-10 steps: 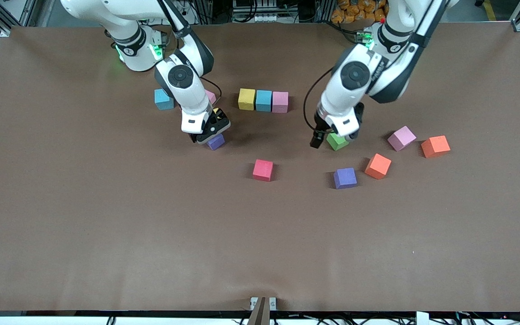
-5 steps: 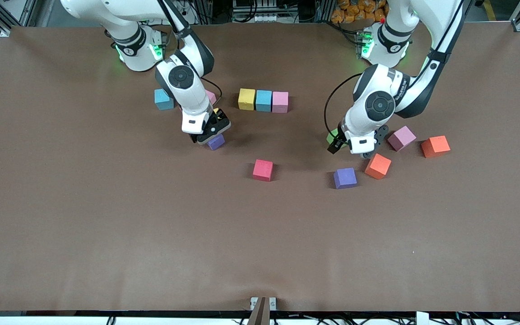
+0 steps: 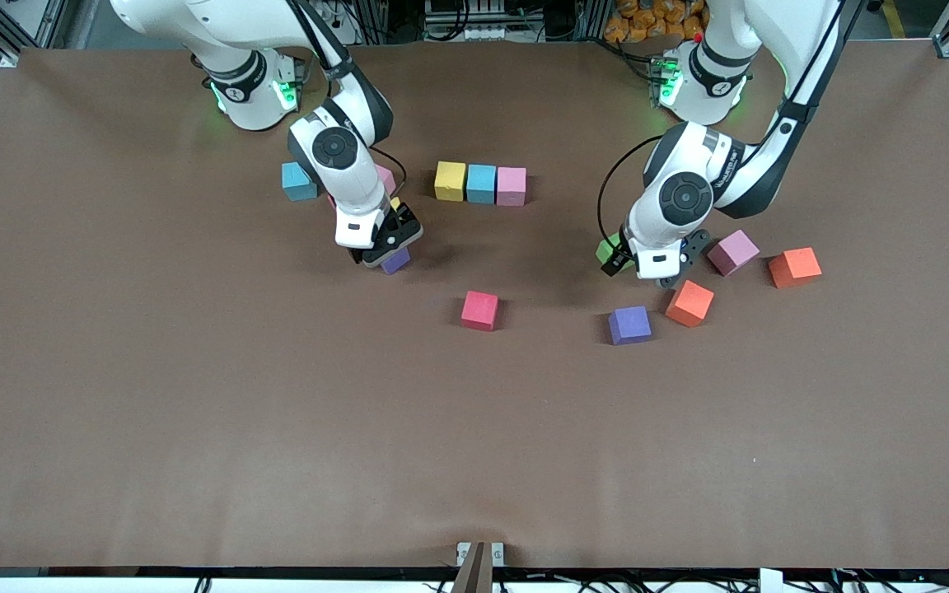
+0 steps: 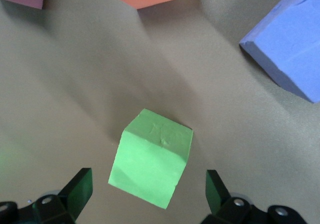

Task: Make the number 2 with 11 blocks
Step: 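Grasp the blue block with the right gripper while the left gripper reaches green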

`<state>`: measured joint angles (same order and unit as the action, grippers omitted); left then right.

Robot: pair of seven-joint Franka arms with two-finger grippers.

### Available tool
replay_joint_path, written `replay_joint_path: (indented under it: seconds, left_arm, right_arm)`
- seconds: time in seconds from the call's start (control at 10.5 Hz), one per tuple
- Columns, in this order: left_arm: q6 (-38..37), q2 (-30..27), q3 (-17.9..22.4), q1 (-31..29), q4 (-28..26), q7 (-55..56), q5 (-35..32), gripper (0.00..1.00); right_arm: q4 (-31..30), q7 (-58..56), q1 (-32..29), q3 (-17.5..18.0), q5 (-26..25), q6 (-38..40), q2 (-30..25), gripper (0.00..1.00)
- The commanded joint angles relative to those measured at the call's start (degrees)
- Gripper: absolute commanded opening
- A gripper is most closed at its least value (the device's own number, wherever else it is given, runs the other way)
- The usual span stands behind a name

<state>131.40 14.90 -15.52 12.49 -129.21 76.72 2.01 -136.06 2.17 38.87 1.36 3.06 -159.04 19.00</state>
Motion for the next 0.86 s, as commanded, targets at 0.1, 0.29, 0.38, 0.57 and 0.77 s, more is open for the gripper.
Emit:
replay_joint_path:
  seconds: [0.1, 0.29, 0.38, 0.57, 0.77]
  left_arm:
    - [1.67, 0.91, -0.65, -0.71, -0.60, -3.66, -1.83, 1.00]
    - [1.76, 1.18, -0.74, -0.45, -1.21, -7.10, -2.10, 1.00]
    - [1.84, 1.61, -0.74, -0.28, -1.13, -7.29, -2.10, 1.00]
    - [2.63, 2.32, -0.74, -0.10, -1.13, -8.07, -2.19, 1.00]
    - [3.07, 2.85, -0.83, -0.19, -1.30, -9.13, -2.19, 1.00]
  right_arm:
    - [1.14, -0.07, -0.02, 0.23, -0.16, 0.04, 0.69, 0.52]
    - [1.15, 0.02, -0.37, 0.31, -0.16, 0.39, 0.25, 0.39]
    - [1.15, 0.28, -0.46, 0.40, -0.07, 0.48, -0.10, 0.39]
    - [3.07, 4.30, -0.46, 0.84, 0.46, 6.06, -2.20, 0.39]
    - [7.19, 10.28, -0.46, 2.50, 0.46, 12.93, -3.18, 0.39]
